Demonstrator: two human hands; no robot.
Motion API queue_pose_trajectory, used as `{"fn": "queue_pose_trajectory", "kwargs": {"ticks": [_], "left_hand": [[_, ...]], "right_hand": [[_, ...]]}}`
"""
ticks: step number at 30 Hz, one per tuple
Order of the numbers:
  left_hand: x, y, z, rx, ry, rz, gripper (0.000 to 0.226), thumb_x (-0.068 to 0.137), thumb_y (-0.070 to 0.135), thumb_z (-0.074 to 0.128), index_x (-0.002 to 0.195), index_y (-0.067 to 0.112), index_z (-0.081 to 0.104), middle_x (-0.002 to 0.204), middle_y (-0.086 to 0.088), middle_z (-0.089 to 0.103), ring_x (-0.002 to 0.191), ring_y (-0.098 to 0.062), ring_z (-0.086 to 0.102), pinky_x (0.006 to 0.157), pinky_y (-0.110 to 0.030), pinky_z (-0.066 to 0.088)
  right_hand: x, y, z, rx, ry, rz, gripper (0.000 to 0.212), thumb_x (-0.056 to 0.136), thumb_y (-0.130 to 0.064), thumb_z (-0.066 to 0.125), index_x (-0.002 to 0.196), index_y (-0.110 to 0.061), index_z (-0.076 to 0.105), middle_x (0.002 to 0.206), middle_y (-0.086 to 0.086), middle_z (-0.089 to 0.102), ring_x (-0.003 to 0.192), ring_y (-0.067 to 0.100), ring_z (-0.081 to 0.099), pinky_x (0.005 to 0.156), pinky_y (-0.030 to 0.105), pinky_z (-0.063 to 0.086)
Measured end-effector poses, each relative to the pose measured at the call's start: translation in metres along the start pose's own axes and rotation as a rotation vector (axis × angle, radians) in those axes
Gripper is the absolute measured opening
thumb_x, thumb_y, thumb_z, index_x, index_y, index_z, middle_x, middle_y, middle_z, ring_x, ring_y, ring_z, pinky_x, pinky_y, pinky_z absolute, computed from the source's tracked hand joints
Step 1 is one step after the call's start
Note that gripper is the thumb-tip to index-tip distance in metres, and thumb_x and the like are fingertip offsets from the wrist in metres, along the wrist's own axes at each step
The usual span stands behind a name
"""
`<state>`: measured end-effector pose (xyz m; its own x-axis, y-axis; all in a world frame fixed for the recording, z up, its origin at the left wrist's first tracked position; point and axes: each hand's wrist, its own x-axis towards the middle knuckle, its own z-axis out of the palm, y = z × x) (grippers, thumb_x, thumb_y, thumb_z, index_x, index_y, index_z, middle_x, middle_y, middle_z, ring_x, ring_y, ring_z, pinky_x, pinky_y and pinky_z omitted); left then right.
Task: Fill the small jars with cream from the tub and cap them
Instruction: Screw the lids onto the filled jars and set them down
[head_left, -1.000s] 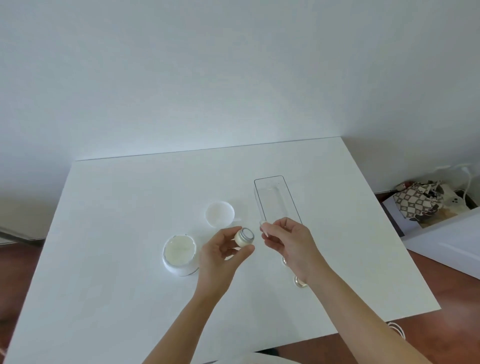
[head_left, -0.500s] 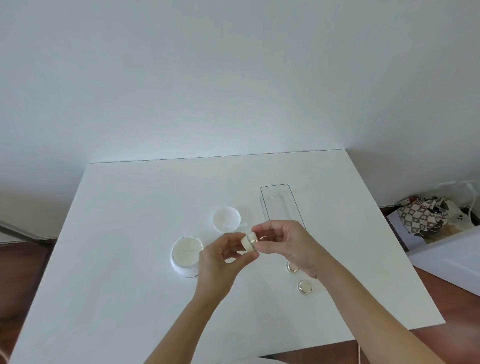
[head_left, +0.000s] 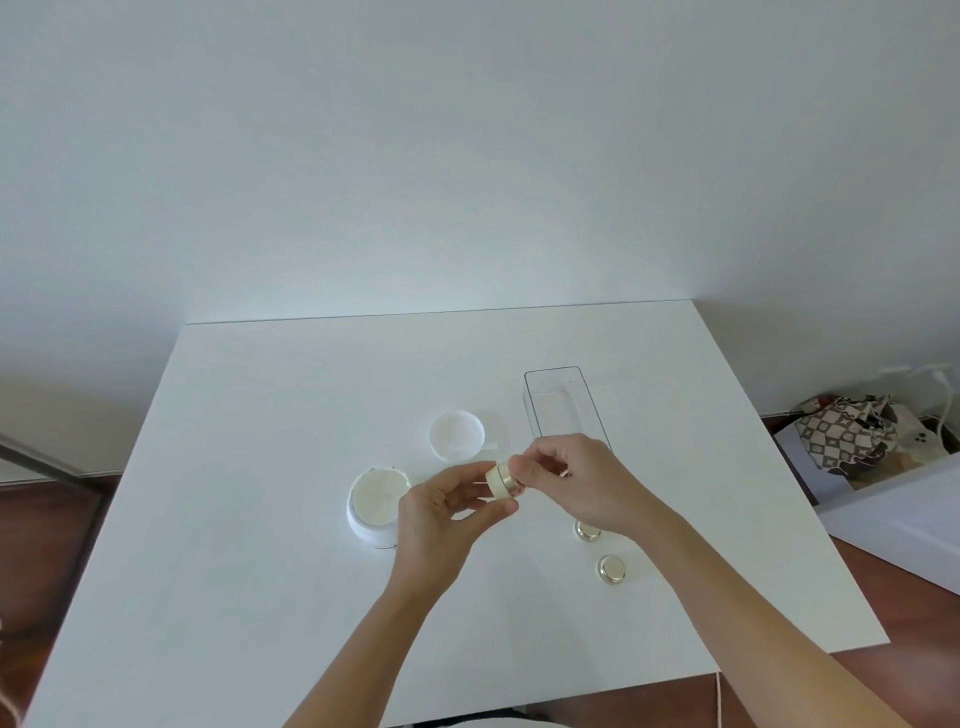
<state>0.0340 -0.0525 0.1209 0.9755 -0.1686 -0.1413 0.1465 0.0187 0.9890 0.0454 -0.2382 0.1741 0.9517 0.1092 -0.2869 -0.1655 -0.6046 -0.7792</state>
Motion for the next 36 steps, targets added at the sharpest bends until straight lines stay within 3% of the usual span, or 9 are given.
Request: {"fn": "queue_pose_trajectory", "kwargs": {"ticks": [4,7,11,16,19,23,28,33,36], "left_hand": [[0.001,0.001,-0.001,0.001,0.001,0.008,0.037,0.072,0.002,0.087,0.105,0.016,0.076,0.094,0.000,0.081,0.089,-0.019,0.076,0.082,-0.026,0.058],[0.000,0.001,0.000,0.003,-0.014,0.004,0.039,0.072,0.003,0.087,0.106,0.018,0.076,0.093,0.001,0.081,0.090,-0.018,0.076,0.084,-0.027,0.058],[0.000,-0.001,0.002,0.018,-0.033,0.003,0.039,0.073,0.005,0.087,0.109,0.016,0.076,0.096,0.001,0.080,0.093,-0.020,0.076,0.088,-0.032,0.059],[0.002,-0.001,0.002,-0.003,-0.021,-0.007,0.038,0.073,0.002,0.087,0.105,0.019,0.076,0.094,0.000,0.081,0.091,-0.020,0.077,0.087,-0.032,0.059],[0.002,-0.001,0.003,-0.001,-0.039,-0.013,0.039,0.072,0.002,0.088,0.103,0.023,0.076,0.093,0.000,0.081,0.091,-0.019,0.077,0.086,-0.030,0.059],[0.002,-0.004,0.000,-0.008,-0.033,-0.029,0.040,0.072,0.002,0.087,0.105,0.021,0.075,0.093,0.000,0.081,0.091,-0.020,0.077,0.089,-0.035,0.059],[0.004,-0.006,-0.003,-0.006,-0.051,-0.035,0.039,0.072,0.002,0.088,0.106,0.018,0.076,0.093,-0.002,0.081,0.092,-0.021,0.077,0.090,-0.038,0.059],[0.004,-0.008,-0.001,0.009,-0.064,-0.047,0.038,0.072,0.004,0.088,0.099,0.028,0.077,0.089,0.001,0.081,0.088,-0.016,0.076,0.086,-0.028,0.058],[0.005,-0.012,-0.004,0.038,-0.088,-0.038,0.035,0.074,0.006,0.088,0.104,0.019,0.077,0.093,-0.001,0.080,0.092,-0.020,0.076,0.090,-0.035,0.058]], "right_hand": [[-0.002,0.002,-0.007,0.110,-0.135,-0.088,0.024,0.083,-0.036,0.071,0.107,-0.033,0.068,0.098,-0.014,0.070,0.081,0.000,0.057,0.067,0.014,0.043],[-0.001,0.000,-0.003,0.079,-0.081,-0.052,0.017,0.085,-0.041,0.067,0.088,-0.025,0.071,0.084,-0.003,0.072,0.074,0.017,0.061,0.065,0.024,0.045],[0.000,-0.001,0.003,-0.001,-0.020,0.042,0.053,0.085,-0.065,0.049,0.068,-0.018,0.065,0.059,-0.007,0.063,0.043,0.003,0.043,0.049,0.019,0.037],[-0.005,0.008,-0.005,0.077,-0.062,-0.045,0.019,0.083,-0.045,0.068,0.101,-0.037,0.070,0.091,-0.022,0.070,0.080,-0.003,0.055,0.063,0.008,0.038],[-0.005,0.009,-0.002,0.115,-0.048,-0.050,0.012,0.082,-0.041,0.071,0.092,-0.033,0.072,0.083,-0.016,0.071,0.074,-0.003,0.056,0.061,0.009,0.039],[-0.002,0.012,0.007,0.013,0.006,0.004,0.039,0.080,-0.060,0.063,0.073,-0.022,0.070,0.063,0.001,0.061,0.054,0.008,0.046,0.054,0.024,0.038],[-0.005,0.011,0.008,0.037,0.034,-0.042,0.024,0.082,-0.052,0.066,0.100,-0.036,0.069,0.084,-0.023,0.067,0.077,-0.001,0.054,0.063,0.009,0.039],[-0.003,0.011,0.013,0.018,0.023,-0.034,0.017,0.084,-0.045,0.067,0.093,-0.031,0.072,0.088,-0.015,0.070,0.088,0.008,0.060,0.070,0.014,0.040],[-0.004,0.013,0.019,0.011,0.038,0.000,0.018,0.086,-0.045,0.064,0.093,-0.029,0.070,0.087,-0.014,0.070,0.084,0.004,0.058,0.071,0.014,0.040]]}}
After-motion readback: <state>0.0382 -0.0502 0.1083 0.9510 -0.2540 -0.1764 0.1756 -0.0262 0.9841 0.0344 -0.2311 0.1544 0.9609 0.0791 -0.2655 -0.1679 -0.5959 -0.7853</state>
